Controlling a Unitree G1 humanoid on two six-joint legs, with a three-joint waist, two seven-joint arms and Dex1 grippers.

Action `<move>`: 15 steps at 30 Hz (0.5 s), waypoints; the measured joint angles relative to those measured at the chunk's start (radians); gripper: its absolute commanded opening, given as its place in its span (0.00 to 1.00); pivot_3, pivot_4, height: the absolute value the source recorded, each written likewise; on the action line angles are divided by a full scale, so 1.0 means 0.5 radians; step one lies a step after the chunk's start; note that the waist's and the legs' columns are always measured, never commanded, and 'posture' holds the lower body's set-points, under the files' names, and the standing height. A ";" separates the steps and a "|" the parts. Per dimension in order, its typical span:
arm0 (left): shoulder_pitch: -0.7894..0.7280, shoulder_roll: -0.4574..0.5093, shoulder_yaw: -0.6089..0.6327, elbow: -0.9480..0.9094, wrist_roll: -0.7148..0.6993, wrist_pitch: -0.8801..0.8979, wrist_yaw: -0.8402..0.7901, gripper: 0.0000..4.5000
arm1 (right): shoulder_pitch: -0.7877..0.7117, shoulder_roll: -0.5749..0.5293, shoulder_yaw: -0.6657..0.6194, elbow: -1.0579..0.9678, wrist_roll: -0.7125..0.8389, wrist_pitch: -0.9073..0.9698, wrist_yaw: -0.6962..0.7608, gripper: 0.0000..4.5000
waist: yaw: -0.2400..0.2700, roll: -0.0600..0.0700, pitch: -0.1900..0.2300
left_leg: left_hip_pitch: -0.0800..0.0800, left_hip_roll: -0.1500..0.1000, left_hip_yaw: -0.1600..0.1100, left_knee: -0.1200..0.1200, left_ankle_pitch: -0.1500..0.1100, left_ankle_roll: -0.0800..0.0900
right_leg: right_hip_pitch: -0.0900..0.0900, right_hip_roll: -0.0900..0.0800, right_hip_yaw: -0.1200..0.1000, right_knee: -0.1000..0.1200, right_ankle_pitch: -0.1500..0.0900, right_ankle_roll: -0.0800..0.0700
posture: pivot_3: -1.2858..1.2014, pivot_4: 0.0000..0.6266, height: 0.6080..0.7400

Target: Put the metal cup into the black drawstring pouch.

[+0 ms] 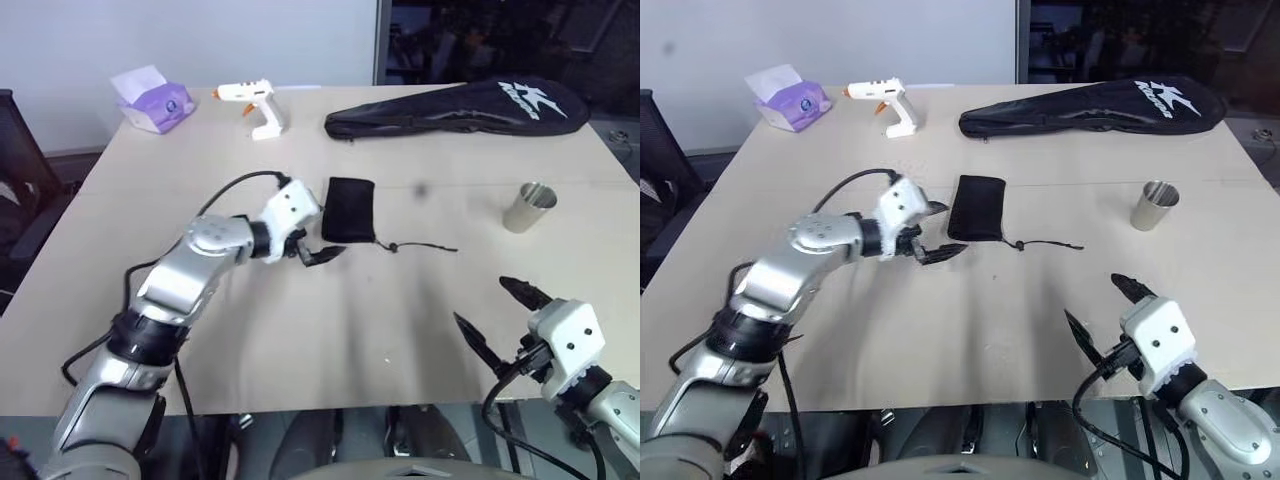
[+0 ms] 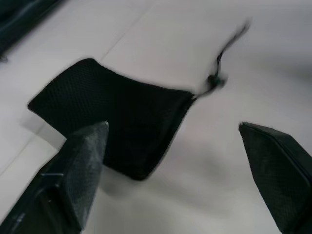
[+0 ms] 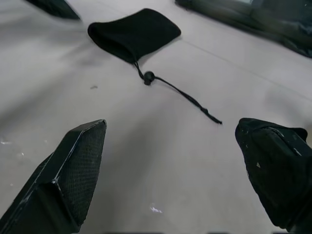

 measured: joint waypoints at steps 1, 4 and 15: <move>-0.029 -0.033 -0.054 0.090 0.089 -0.110 -0.042 0.98 | -0.004 -0.004 0.013 -0.010 -0.008 0.006 -0.037 1.00 | 0.002 0.000 0.000 | 0.000 0.000 0.000 0.000 0.000 0.000 | 0.000 0.000 0.000 0.000 0.000 0.000 | 0.52 0.24 1.00; -0.077 -0.117 -0.106 0.269 0.201 -0.264 -0.073 0.98 | -0.012 -0.013 0.068 -0.010 -0.027 0.007 -0.119 1.00 | 0.005 -0.001 0.001 | -0.001 0.000 -0.001 0.000 0.000 0.000 | 0.000 0.000 -0.001 0.000 0.000 0.000 | 0.52 0.24 1.00; -0.443 -0.363 -0.141 0.945 0.463 -0.627 -0.193 0.98 | 0.059 -0.018 0.353 -0.010 -0.186 -0.083 -0.411 1.00 | -0.003 -0.003 0.002 | -0.003 0.000 -0.001 0.004 -0.001 0.001 | -0.001 0.000 -0.002 0.002 0.000 0.001 | 0.52 0.24 1.00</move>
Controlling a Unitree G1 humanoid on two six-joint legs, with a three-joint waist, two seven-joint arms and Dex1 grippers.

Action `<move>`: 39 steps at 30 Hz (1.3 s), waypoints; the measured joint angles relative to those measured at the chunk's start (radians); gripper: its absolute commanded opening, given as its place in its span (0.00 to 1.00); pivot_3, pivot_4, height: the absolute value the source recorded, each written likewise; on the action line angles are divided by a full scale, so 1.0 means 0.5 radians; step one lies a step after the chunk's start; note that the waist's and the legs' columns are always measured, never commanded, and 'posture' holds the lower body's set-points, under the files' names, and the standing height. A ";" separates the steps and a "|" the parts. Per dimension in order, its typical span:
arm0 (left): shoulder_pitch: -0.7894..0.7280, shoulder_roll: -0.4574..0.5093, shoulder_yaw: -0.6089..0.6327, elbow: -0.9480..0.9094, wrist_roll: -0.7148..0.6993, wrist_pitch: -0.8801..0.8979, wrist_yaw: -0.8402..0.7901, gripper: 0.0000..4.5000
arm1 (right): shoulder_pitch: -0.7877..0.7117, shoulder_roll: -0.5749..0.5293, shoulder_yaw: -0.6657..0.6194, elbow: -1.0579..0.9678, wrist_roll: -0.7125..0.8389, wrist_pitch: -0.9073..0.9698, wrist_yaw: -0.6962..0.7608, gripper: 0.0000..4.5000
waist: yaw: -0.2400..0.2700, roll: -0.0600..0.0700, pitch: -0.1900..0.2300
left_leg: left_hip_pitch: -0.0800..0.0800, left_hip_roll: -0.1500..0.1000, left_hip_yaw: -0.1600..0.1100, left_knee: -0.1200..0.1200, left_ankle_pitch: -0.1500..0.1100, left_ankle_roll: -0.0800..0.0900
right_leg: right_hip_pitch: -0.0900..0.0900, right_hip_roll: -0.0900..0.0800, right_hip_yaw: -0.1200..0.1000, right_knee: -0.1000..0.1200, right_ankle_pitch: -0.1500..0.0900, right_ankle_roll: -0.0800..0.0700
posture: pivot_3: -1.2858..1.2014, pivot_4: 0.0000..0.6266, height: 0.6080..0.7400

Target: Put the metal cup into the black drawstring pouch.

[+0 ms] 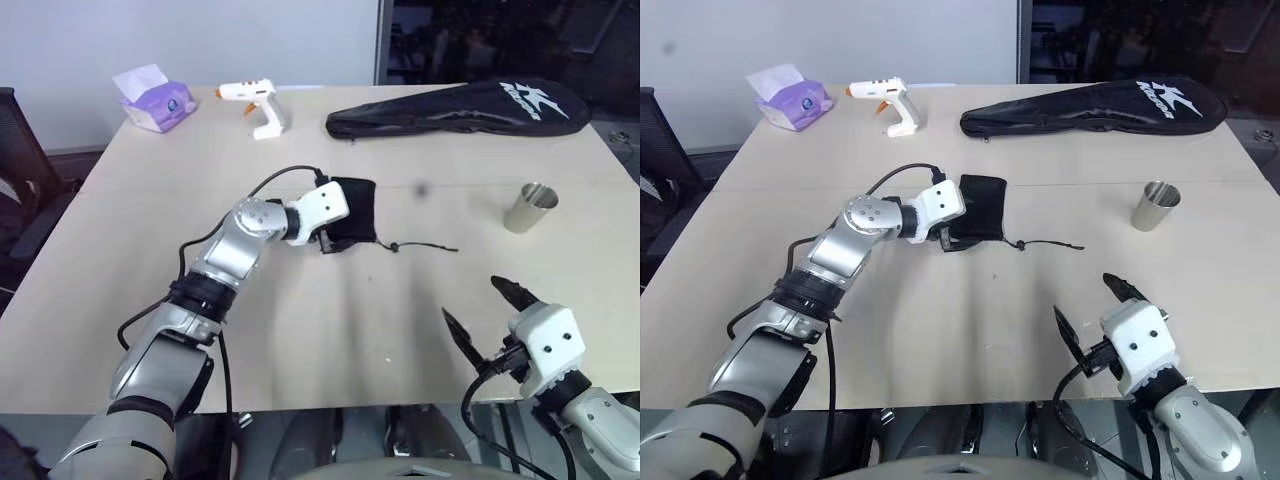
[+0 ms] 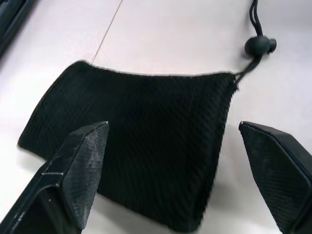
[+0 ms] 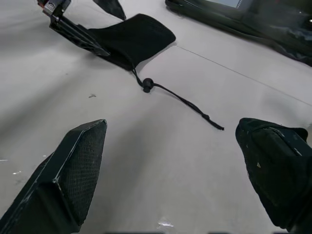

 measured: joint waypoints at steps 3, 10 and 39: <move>-0.078 -0.030 0.001 0.163 0.058 -0.112 -0.023 0.98 | 0.007 0.019 0.057 0.000 -0.027 -0.021 -0.058 1.00 | 0.002 0.000 0.000 | 0.000 0.000 0.000 0.000 0.000 0.000 | 0.000 0.000 0.000 0.001 0.000 0.000 | 0.52 0.24 1.00; -0.193 -0.089 0.002 0.447 0.172 -0.319 -0.040 0.98 | 0.005 0.028 0.143 0.000 -0.080 -0.024 -0.123 1.00 | 0.005 -0.002 0.001 | -0.001 0.000 -0.001 0.002 0.000 0.000 | 0.000 0.000 -0.001 0.001 0.000 0.000 | 0.52 0.24 1.00; -0.292 -0.367 0.366 0.117 -0.076 0.759 -0.140 0.01 | -1.946 -0.797 -0.257 1.034 0.073 1.574 0.341 1.00 | -0.044 -0.004 0.003 | -0.025 -0.002 -0.002 0.007 0.001 0.001 | -0.023 -0.002 -0.002 0.007 0.001 0.000 | 0.52 0.24 1.00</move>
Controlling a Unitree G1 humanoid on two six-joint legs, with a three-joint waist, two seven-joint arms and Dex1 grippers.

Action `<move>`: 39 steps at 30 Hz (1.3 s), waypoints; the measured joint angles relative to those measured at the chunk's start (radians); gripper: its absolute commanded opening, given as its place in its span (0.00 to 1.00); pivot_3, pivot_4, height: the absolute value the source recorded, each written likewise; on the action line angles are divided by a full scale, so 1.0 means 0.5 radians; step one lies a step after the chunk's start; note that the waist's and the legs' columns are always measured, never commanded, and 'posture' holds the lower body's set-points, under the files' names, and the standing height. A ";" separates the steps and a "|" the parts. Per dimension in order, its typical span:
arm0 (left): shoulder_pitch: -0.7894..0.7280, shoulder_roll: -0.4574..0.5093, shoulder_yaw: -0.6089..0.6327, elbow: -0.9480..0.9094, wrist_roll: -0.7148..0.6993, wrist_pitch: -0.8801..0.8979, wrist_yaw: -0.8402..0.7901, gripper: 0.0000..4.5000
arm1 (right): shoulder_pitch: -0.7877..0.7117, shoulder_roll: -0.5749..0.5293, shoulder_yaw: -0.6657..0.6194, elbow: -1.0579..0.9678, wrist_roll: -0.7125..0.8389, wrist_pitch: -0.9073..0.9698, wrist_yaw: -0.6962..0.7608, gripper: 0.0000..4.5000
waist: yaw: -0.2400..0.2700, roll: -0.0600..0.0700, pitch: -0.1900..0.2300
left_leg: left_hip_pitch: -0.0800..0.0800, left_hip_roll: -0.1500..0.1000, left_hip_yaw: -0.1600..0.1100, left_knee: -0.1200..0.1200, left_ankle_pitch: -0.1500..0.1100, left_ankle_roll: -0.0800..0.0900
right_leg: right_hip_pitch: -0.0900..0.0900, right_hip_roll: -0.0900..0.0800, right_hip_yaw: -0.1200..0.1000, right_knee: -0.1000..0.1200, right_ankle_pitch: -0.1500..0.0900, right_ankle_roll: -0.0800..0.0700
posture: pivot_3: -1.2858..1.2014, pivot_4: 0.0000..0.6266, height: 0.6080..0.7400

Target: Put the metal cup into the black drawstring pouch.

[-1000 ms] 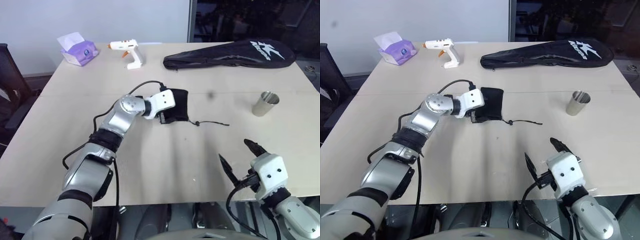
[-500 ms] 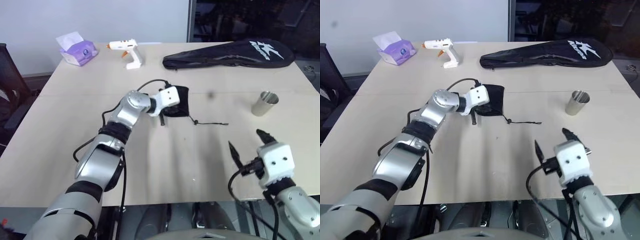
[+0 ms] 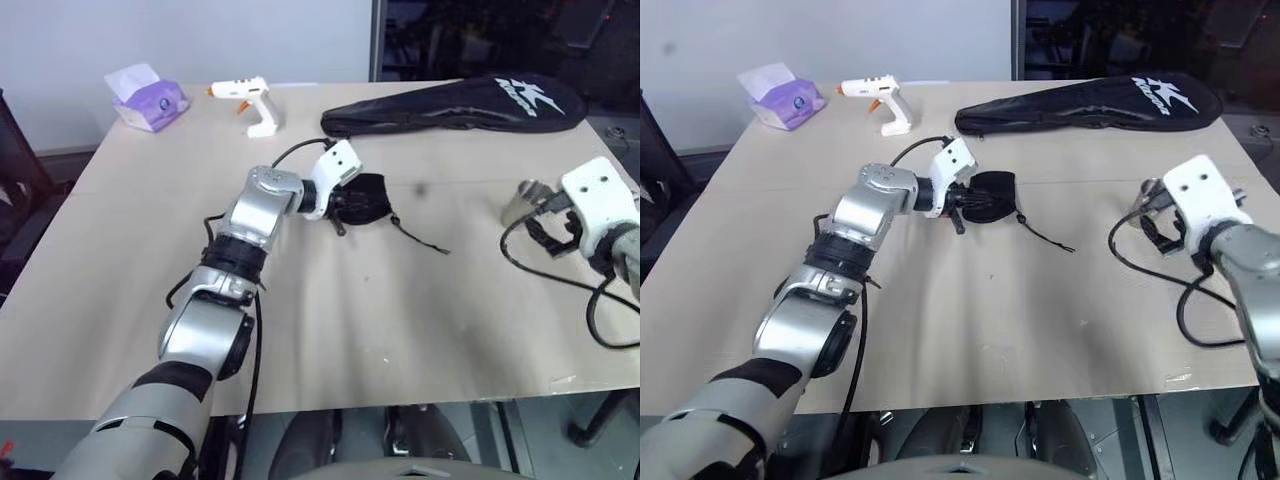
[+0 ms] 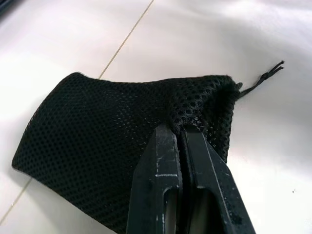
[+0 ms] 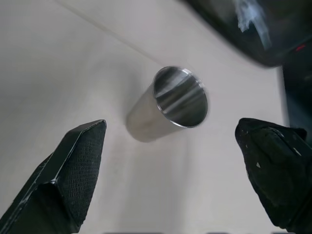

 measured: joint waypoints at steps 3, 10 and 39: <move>0.105 -0.005 0.019 -0.204 -0.038 0.129 0.084 0.00 | -0.110 -0.019 0.122 0.286 0.041 -0.105 0.160 0.78 | 0.001 0.000 0.000 | -0.007 0.000 0.002 0.001 0.000 0.000 | -0.007 0.000 0.001 0.001 0.000 0.000 | 0.52 0.24 1.00; 0.258 0.000 0.036 -0.496 -0.093 0.301 0.226 0.00 | -0.330 -0.027 0.375 0.704 -0.010 -0.452 0.357 0.06 | 0.001 0.000 0.000 | -0.006 0.001 0.004 0.001 0.000 0.000 | -0.008 0.000 0.003 0.002 0.000 0.000 | 0.52 0.24 1.00; -0.172 -0.303 0.266 -0.192 -0.462 1.153 0.630 0.00 | -0.213 1.825 -0.502 -0.779 0.674 0.422 -0.371 0.02 | 0.003 0.001 -0.003 | -0.008 -0.003 0.000 0.002 0.001 -0.002 | -0.013 -0.002 0.003 0.006 0.001 0.000 | 0.52 0.24 1.00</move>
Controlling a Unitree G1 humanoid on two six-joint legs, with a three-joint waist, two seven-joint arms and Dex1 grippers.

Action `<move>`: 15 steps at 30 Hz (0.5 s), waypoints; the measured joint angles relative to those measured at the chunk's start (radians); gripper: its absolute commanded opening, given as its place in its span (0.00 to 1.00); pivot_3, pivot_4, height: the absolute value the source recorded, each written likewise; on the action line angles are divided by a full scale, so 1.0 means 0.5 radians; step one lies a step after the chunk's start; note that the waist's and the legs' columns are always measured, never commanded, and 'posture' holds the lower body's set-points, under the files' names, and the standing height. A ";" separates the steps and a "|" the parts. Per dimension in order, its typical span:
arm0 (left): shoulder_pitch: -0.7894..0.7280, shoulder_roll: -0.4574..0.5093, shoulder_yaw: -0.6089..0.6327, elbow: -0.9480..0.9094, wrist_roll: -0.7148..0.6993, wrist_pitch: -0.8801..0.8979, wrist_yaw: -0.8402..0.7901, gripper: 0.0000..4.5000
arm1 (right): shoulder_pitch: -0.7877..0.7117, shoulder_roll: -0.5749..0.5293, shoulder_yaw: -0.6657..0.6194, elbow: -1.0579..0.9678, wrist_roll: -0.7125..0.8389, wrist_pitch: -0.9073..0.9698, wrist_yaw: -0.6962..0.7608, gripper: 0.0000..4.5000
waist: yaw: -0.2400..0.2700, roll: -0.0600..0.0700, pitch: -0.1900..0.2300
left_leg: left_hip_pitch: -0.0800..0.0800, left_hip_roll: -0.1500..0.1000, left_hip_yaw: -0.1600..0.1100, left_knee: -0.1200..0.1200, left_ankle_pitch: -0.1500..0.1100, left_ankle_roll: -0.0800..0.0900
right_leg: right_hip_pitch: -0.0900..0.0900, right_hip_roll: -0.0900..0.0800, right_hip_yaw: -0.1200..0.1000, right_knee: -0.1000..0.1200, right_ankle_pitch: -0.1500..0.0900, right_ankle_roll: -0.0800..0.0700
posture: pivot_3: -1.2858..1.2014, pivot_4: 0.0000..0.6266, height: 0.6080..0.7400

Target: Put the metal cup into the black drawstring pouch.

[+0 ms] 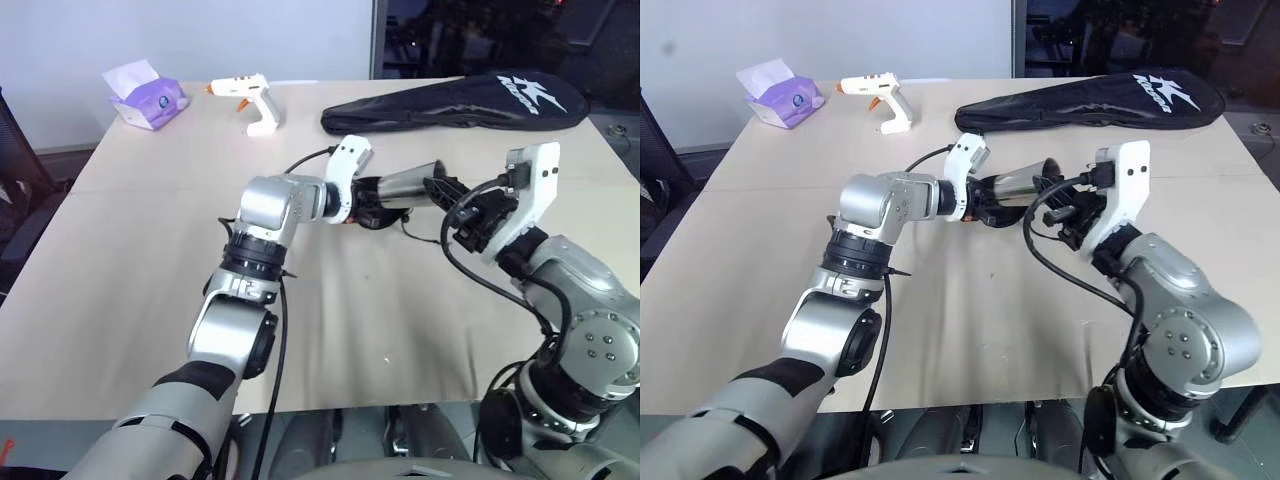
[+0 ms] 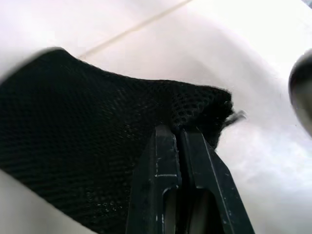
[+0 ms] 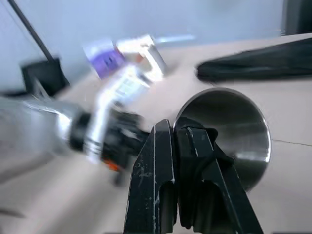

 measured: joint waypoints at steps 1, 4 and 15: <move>-0.025 -0.023 0.033 0.018 -0.024 0.034 0.015 0.00 | 0.033 0.035 0.025 -0.006 -0.011 -0.027 -0.045 0.02 | 0.001 0.000 0.000 | 0.000 0.000 0.000 0.000 0.000 0.000 | 0.000 0.000 0.000 0.000 0.000 0.000 | 0.52 0.24 1.00; -0.093 -0.081 0.118 0.068 -0.095 0.125 0.067 0.00 | 0.156 0.089 0.104 0.000 -0.052 -0.131 -0.158 0.02 | -0.005 0.000 0.000 | 0.001 0.000 0.000 -0.001 0.001 -0.001 | 0.000 0.000 0.000 0.001 0.000 0.000 | 0.52 0.24 1.00; -0.177 -0.125 0.286 0.112 -0.222 0.408 0.239 0.00 | 0.456 0.096 0.266 0.198 -0.119 -0.653 -0.284 0.02 | -0.017 0.001 -0.001 | 0.005 0.000 0.002 -0.004 0.002 -0.004 | -0.001 0.002 0.004 0.003 0.000 0.000 | 0.52 0.24 1.00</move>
